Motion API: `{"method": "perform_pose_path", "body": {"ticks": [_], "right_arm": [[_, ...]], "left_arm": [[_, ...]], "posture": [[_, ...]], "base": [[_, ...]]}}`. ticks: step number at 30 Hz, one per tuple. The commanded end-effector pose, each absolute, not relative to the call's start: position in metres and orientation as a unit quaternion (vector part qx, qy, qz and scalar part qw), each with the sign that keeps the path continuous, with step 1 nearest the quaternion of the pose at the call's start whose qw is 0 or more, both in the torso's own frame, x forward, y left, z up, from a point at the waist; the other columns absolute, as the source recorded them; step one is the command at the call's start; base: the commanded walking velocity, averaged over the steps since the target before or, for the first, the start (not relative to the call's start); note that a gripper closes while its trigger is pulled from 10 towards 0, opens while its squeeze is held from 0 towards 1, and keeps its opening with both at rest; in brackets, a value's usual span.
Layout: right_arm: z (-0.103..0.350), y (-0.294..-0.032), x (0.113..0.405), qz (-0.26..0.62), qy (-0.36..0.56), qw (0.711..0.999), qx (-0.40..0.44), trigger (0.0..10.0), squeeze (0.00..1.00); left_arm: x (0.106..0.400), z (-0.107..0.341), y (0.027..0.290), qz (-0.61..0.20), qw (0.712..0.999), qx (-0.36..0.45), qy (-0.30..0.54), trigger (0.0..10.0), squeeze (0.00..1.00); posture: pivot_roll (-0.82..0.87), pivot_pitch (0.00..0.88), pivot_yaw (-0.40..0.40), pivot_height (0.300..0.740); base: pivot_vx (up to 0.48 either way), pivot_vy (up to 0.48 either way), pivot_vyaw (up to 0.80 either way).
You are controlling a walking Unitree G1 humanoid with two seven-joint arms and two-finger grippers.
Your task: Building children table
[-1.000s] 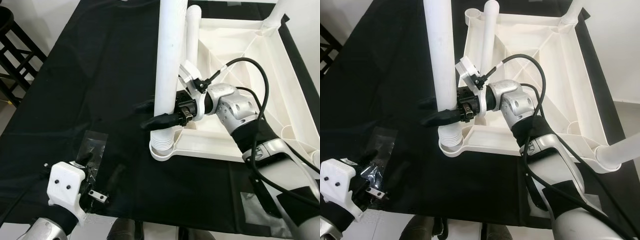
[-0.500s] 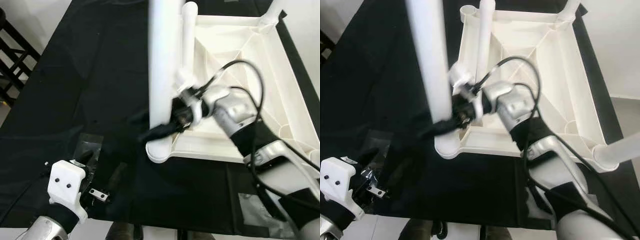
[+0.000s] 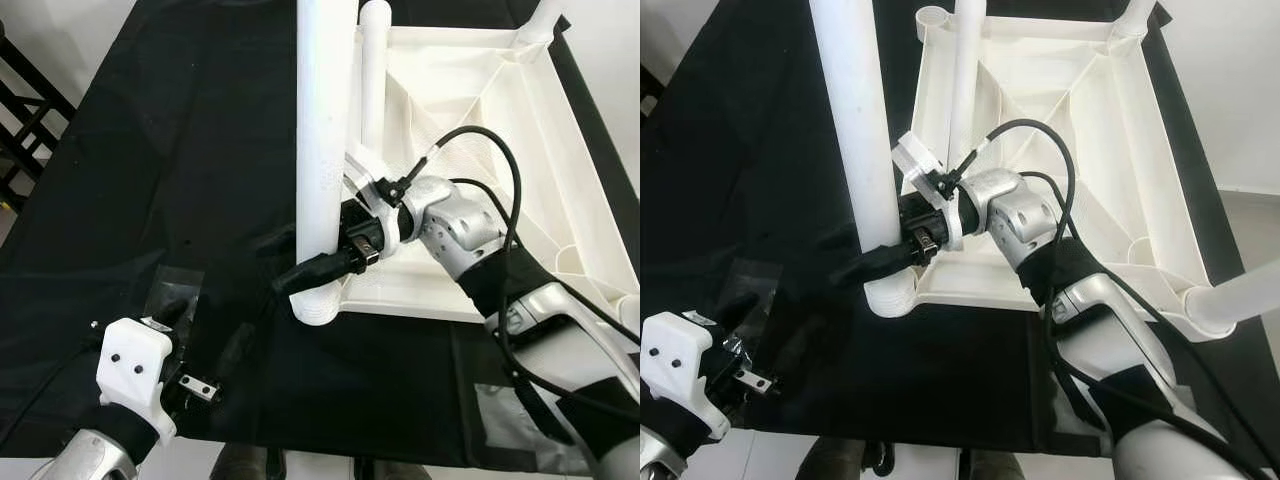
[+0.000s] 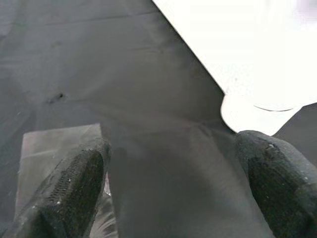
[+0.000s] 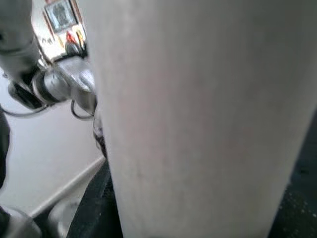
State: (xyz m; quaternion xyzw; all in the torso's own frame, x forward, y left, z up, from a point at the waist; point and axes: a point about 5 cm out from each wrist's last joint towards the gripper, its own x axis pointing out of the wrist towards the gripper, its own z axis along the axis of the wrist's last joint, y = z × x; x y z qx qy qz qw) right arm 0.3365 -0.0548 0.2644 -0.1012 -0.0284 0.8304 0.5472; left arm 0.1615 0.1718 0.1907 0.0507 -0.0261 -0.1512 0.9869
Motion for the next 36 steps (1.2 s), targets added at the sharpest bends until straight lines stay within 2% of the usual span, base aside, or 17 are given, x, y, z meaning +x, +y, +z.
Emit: {"method": "perform_pose_path", "body": {"ticks": [1,2,5,6,11,14,15,16,18,19,28,30,34,35,36], "right_arm": [[0.236,-0.057,0.340,0.820,0.024,0.559,-0.120,10.0,0.00],[0.233,-0.057,0.342,0.810,0.022,0.572,-0.126,10.0,0.00],[0.231,-0.056,0.343,0.806,0.023,0.577,-0.129,10.0,0.00],[0.227,-0.056,0.345,0.796,0.024,0.591,-0.128,10.0,0.00],[0.217,-0.052,0.343,0.790,0.017,0.600,-0.128,10.0,0.00],[0.210,-0.049,0.339,0.794,0.015,0.594,-0.130,10.0,0.00],[0.202,-0.048,0.332,0.807,0.016,0.576,-0.132,10.0,0.00],[0.202,-0.048,0.332,0.807,0.016,0.576,-0.132,10.0,0.00],[0.184,-0.048,0.316,0.828,0.016,0.540,-0.148,10.0,0.00],[0.178,-0.048,0.310,0.833,0.016,0.532,-0.149,10.0,0.00],[0.170,-0.050,0.309,0.826,0.019,0.540,-0.158,10.0,0.00],[0.171,-0.050,0.311,0.822,0.020,0.548,-0.154,10.0,0.00],[0.166,-0.053,0.314,0.788,0.040,0.585,-0.187,10.0,0.00],[0.160,-0.051,0.314,0.749,0.055,0.633,-0.188,10.0,0.00],[0.156,-0.049,0.314,0.718,0.066,0.666,-0.190,10.0,0.00]], "left_arm": [[0.159,0.188,0.172,-0.153,0.987,0.055,-0.013,10.0,0.00],[0.159,0.188,0.172,-0.154,0.986,0.055,-0.013,10.0,0.00],[0.159,0.187,0.172,-0.155,0.986,0.055,-0.013,10.0,0.00],[0.159,0.187,0.172,-0.156,0.986,0.056,-0.012,10.0,0.00],[0.159,0.187,0.172,-0.156,0.986,0.056,-0.012,10.0,0.00],[0.159,0.187,0.172,-0.156,0.986,0.057,-0.012,10.0,0.00],[0.159,0.187,0.172,-0.156,0.986,0.057,-0.011,10.0,0.00],[0.159,0.187,0.172,-0.156,0.986,0.057,-0.011,10.0,0.00],[0.159,0.187,0.172,-0.156,0.986,0.057,-0.010,10.0,0.00],[0.159,0.186,0.172,-0.157,0.986,0.057,-0.010,10.0,0.00],[0.160,0.185,0.173,-0.158,0.986,0.059,-0.009,10.0,0.00],[0.161,0.185,0.173,-0.158,0.986,0.059,-0.009,10.0,0.00],[0.161,0.185,0.173,-0.155,0.986,0.058,-0.011,10.0,0.00],[0.161,0.185,0.173,-0.151,0.987,0.058,-0.012,10.0,0.00],[0.161,0.185,0.174,-0.149,0.987,0.058,-0.013,10.0,0.00]], "posture": [[0.08,0.363,-0.036,0.740],[0.07,0.360,-0.034,0.740],[0.07,0.360,-0.034,0.740],[0.07,0.358,-0.034,0.740],[0.07,0.357,-0.035,0.740],[0.08,0.356,-0.036,0.740],[0.07,0.355,-0.035,0.740],[0.07,0.355,-0.035,0.740],[0.07,0.354,-0.034,0.740],[0.07,0.351,-0.035,0.740],[0.07,0.347,-0.031,0.740],[0.07,0.345,-0.034,0.740],[0.07,0.344,-0.041,0.740],[0.06,0.342,-0.061,0.740],[0.06,0.342,-0.061,0.740]], "base": [[0.000,0.000,0.00],[0.000,0.000,0.00],[0.000,0.000,0.00],[0.000,0.000,0.00],[0.000,0.000,0.00],[0.000,0.000,0.00],[0.000,0.000,0.00],[0.000,0.000,0.00],[0.000,0.000,0.00],[0.000,0.000,0.00],[0.000,0.000,0.00],[0.000,0.000,0.00],[0.000,0.000,0.00],[0.000,0.000,0.00],[0.000,0.000,0.00]]}}
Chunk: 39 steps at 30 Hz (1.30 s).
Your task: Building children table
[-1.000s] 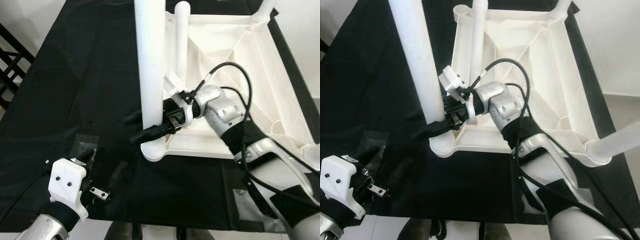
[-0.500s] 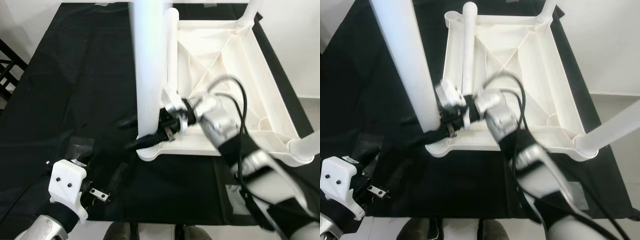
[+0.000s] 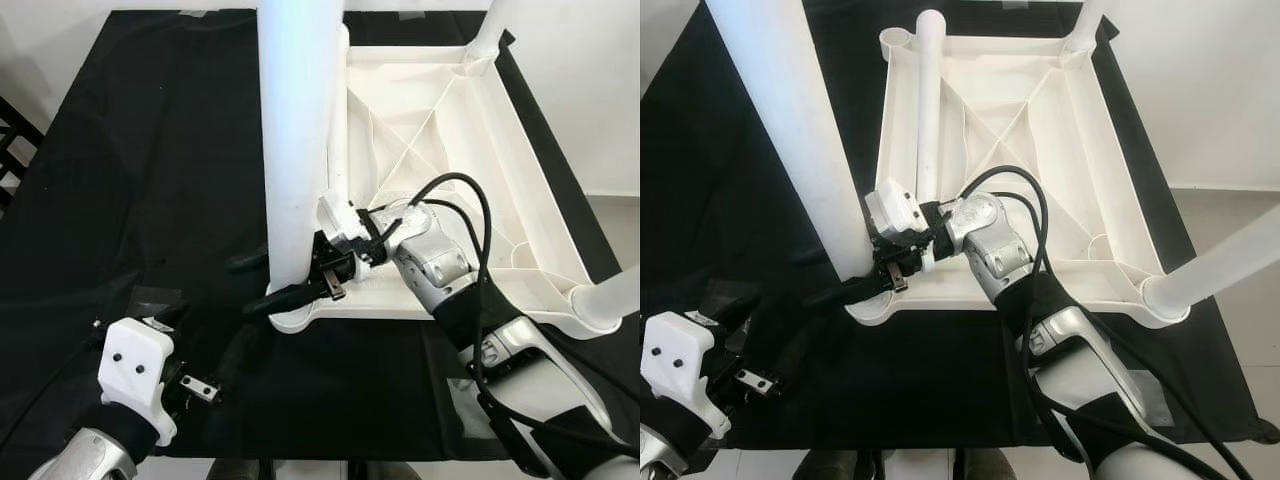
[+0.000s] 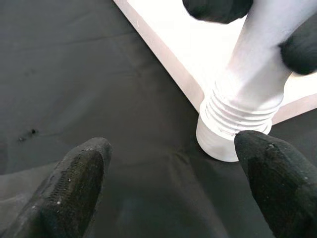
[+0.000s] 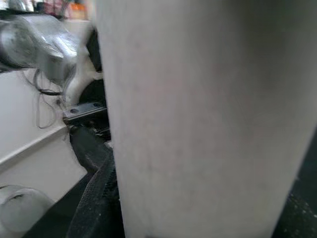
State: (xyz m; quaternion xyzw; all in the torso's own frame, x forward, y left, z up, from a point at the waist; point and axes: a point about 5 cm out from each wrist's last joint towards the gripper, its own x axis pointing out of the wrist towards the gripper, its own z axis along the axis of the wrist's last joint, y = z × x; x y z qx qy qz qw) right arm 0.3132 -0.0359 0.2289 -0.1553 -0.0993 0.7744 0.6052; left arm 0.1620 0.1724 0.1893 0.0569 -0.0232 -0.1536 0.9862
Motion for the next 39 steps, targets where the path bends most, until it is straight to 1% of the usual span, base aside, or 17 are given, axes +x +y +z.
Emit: {"method": "perform_pose_path", "body": {"ticks": [1,2,3,4,5,8,12,16,19,27,29,32,33,34,35,36,39], "right_arm": [[0.147,-0.045,0.313,0.619,0.077,0.762,-0.176,10.0,0.00],[0.140,-0.049,0.309,0.477,0.084,0.864,-0.137,10.0,0.00],[0.140,-0.049,0.309,0.477,0.084,0.864,-0.137,10.0,0.00],[0.129,-0.064,0.286,0.325,0.102,0.935,-0.095,10.0,0.00],[0.129,-0.064,0.286,0.325,0.102,0.935,-0.095,10.0,0.00],[0.127,-0.056,0.259,0.314,0.081,0.943,-0.071,10.0,0.00],[0.129,-0.052,0.264,0.316,0.062,0.943,-0.080,10.0,0.00],[0.119,-0.041,0.288,0.316,0.056,0.942,-0.097,10.0,0.00],[0.121,-0.037,0.285,0.288,0.065,0.949,-0.106,10.0,0.00],[0.124,-0.032,0.282,0.258,0.065,0.957,-0.115,10.0,0.00],[0.122,-0.029,0.293,0.246,0.066,0.961,-0.108,10.0,0.00],[0.121,-0.028,0.297,0.242,0.065,0.962,-0.104,10.0,0.00],[0.121,-0.024,0.302,0.238,0.063,0.964,-0.099,10.0,0.00],[0.121,-0.024,0.302,0.238,0.063,0.964,-0.099,10.0,0.00],[0.120,-0.023,0.303,0.237,0.062,0.965,-0.097,10.0,0.00],[0.121,-0.021,0.304,0.236,0.061,0.965,-0.096,10.0,0.00],[0.121,-0.018,0.304,0.232,0.061,0.966,-0.095,10.0,0.00]], "left_arm": [[0.160,0.185,0.175,-0.142,0.988,0.052,-0.015,10.0,0.00],[0.160,0.186,0.177,-0.130,0.990,0.043,-0.020,10.0,0.00],[0.160,0.186,0.177,-0.130,0.990,0.043,-0.020,10.0,0.00],[0.161,0.189,0.181,-0.112,0.993,0.028,-0.030,10.0,0.00],[0.161,0.189,0.181,-0.112,0.993,0.028,-0.030,10.0,0.00],[0.165,0.191,0.189,-0.092,0.995,0.013,-0.043,10.0,0.00],[0.167,0.191,0.191,-0.094,0.995,0.015,-0.042,10.0,0.00],[0.182,0.195,0.205,-0.100,0.992,0.052,-0.056,10.0,0.00],[0.189,0.204,0.210,-0.101,0.990,0.062,-0.074,10.0,0.00],[0.205,0.241,0.206,-0.186,0.972,0.059,-0.132,10.0,0.00],[0.221,0.269,0.200,-0.283,0.943,0.069,-0.162,10.0,0.00],[0.227,0.280,0.197,-0.324,0.928,0.071,-0.172,10.0,0.00],[0.234,0.296,0.191,-0.386,0.902,0.066,-0.182,10.0,0.07],[0.234,0.296,0.191,-0.386,0.902,0.066,-0.182,10.0,0.07],[0.236,0.300,0.189,-0.407,0.893,0.057,-0.182,10.0,0.44],[0.238,0.303,0.187,-0.437,0.881,0.050,-0.175,10.0,1.00],[0.241,0.311,0.185,-0.492,0.854,0.042,-0.161,10.0,1.00]], "posture": [[0.06,0.338,-0.081,0.740],[0.06,0.335,-0.086,0.740],[0.06,0.335,-0.086,0.740],[0.07,0.331,-0.082,0.740],[0.07,0.331,-0.082,0.740],[0.06,0.329,-0.064,0.740],[0.05,0.312,-0.044,0.740],[0.05,0.254,-0.031,0.740],[0.05,0.240,-0.030,0.740],[0.05,0.202,-0.026,0.740],[0.06,0.161,-0.012,0.740],[0.06,0.158,-0.011,0.740],[0.05,0.145,-0.002,0.740],[0.05,0.145,-0.002,0.740],[0.05,0.142,0.000,0.740],[0.05,0.140,0.003,0.740],[0.04,0.137,0.010,0.740]], "base": [[0.000,0.000,0.00],[0.000,0.000,0.00],[0.000,0.000,0.00],[0.000,0.000,0.00],[0.000,0.000,0.00],[0.000,0.000,0.00],[0.000,0.000,0.00],[0.000,0.000,0.00],[0.000,0.000,0.00],[0.000,0.000,0.00],[0.000,0.000,0.00],[0.000,0.000,0.00],[0.000,0.000,0.00],[0.000,0.000,0.00],[0.000,0.000,0.00],[0.000,0.000,0.00],[0.000,0.000,0.00]]}}
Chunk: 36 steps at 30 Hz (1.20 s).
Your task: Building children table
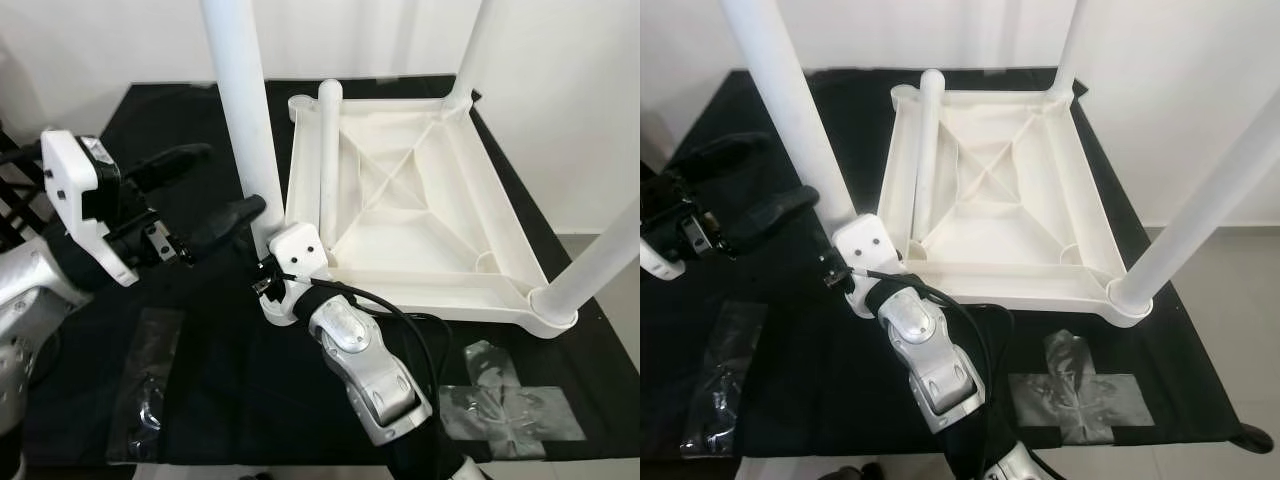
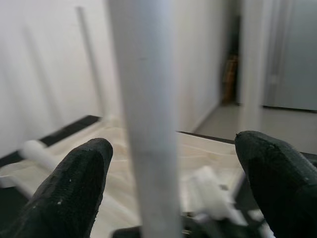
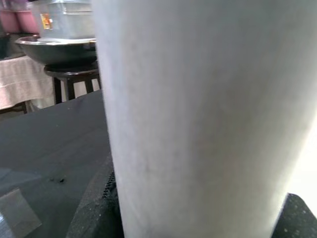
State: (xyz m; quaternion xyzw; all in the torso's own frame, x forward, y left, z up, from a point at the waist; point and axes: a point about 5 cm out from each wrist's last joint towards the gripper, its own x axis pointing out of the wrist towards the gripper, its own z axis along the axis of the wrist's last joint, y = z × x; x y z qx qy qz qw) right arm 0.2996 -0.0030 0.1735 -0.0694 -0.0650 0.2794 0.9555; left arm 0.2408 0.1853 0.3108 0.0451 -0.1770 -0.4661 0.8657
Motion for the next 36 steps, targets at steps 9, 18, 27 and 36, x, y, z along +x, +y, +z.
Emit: {"method": "perform_pose_path", "body": {"ticks": [9,18,27,36], "right_arm": [[0.122,-0.011,0.306,0.238,0.053,0.966,-0.084,10.0,0.00],[0.124,-0.006,0.304,0.248,0.043,0.965,-0.075,10.0,0.00],[0.124,-0.003,0.302,0.254,0.042,0.964,-0.070,10.0,0.00],[0.124,-0.002,0.303,0.254,0.041,0.964,-0.068,10.0,0.00]], "left_arm": [[0.258,0.321,0.180,-0.540,0.827,0.082,-0.135,10.0,1.00],[0.295,0.319,0.187,-0.480,0.865,0.072,-0.130,10.0,0.00],[0.297,0.306,0.191,-0.487,0.865,0.036,-0.111,10.0,0.00],[0.291,0.330,0.149,-0.602,0.788,0.017,-0.132,10.0,0.00]], "posture": [[0.04,0.132,0.023,0.740],[0.02,0.130,0.030,0.740],[0.02,0.134,0.027,0.740],[0.02,0.136,0.034,0.740]], "base": [[0.000,0.000,0.00],[0.000,0.000,0.00],[0.000,0.000,0.00],[0.000,0.000,0.00]]}}
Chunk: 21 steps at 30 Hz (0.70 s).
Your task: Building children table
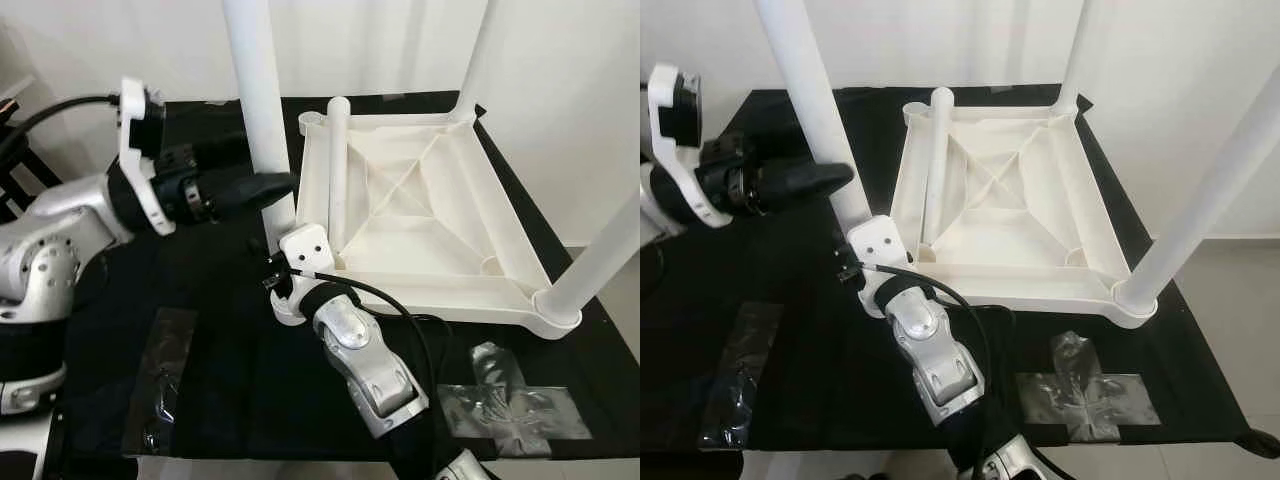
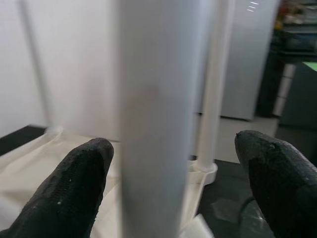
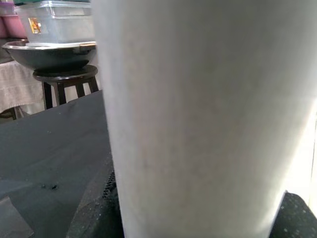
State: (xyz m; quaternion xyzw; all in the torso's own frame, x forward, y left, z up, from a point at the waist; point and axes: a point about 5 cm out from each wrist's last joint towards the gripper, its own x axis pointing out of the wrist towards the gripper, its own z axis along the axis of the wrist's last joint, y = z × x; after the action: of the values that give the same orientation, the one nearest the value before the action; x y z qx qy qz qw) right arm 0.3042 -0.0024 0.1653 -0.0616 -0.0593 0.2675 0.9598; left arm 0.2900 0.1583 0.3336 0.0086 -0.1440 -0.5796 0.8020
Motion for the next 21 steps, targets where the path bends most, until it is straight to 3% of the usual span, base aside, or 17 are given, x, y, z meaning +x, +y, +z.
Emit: {"method": "perform_pose_path", "body": {"ticks": [1,5,6,17,18,21], "right_arm": [[0.124,-0.002,0.303,0.254,0.041,0.964,-0.068,10.0,0.00],[0.124,-0.001,0.303,0.253,0.040,0.964,-0.067,10.0,0.00],[0.124,-0.001,0.303,0.253,0.039,0.964,-0.066,10.0,0.00],[0.135,-0.006,0.311,0.239,0.021,0.969,-0.052,10.0,0.00],[0.144,-0.009,0.315,0.244,0.003,0.969,-0.038,10.0,1.00],[0.153,-0.011,0.318,0.254,-0.017,0.967,-0.030,10.0,1.00]], "left_arm": [[0.291,0.330,0.149,-0.602,0.788,0.017,-0.132,10.0,0.00],[0.295,0.330,0.141,-0.614,0.778,0.032,-0.128,10.0,0.00],[0.296,0.329,0.138,-0.616,0.776,0.042,-0.127,0.0,0.00],[0.300,0.327,0.139,-0.612,0.779,0.081,-0.110,0.0,0.00],[0.300,0.328,0.140,-0.610,0.780,0.082,-0.109,0.0,0.00],[0.300,0.329,0.140,-0.610,0.781,0.083,-0.108,0.0,0.00]], "posture": [[0.02,0.136,0.034,0.740],[0.02,0.135,0.038,0.740],[0.02,0.135,0.039,0.740],[0.02,0.132,0.045,0.740],[0.02,0.130,0.047,0.740],[0.02,0.130,0.047,0.740]], "base": [[0.000,0.000,0.00],[0.000,0.000,0.00],[0.000,0.000,0.00],[0.000,0.000,0.00],[0.000,0.000,0.00],[0.000,0.000,0.00]]}}
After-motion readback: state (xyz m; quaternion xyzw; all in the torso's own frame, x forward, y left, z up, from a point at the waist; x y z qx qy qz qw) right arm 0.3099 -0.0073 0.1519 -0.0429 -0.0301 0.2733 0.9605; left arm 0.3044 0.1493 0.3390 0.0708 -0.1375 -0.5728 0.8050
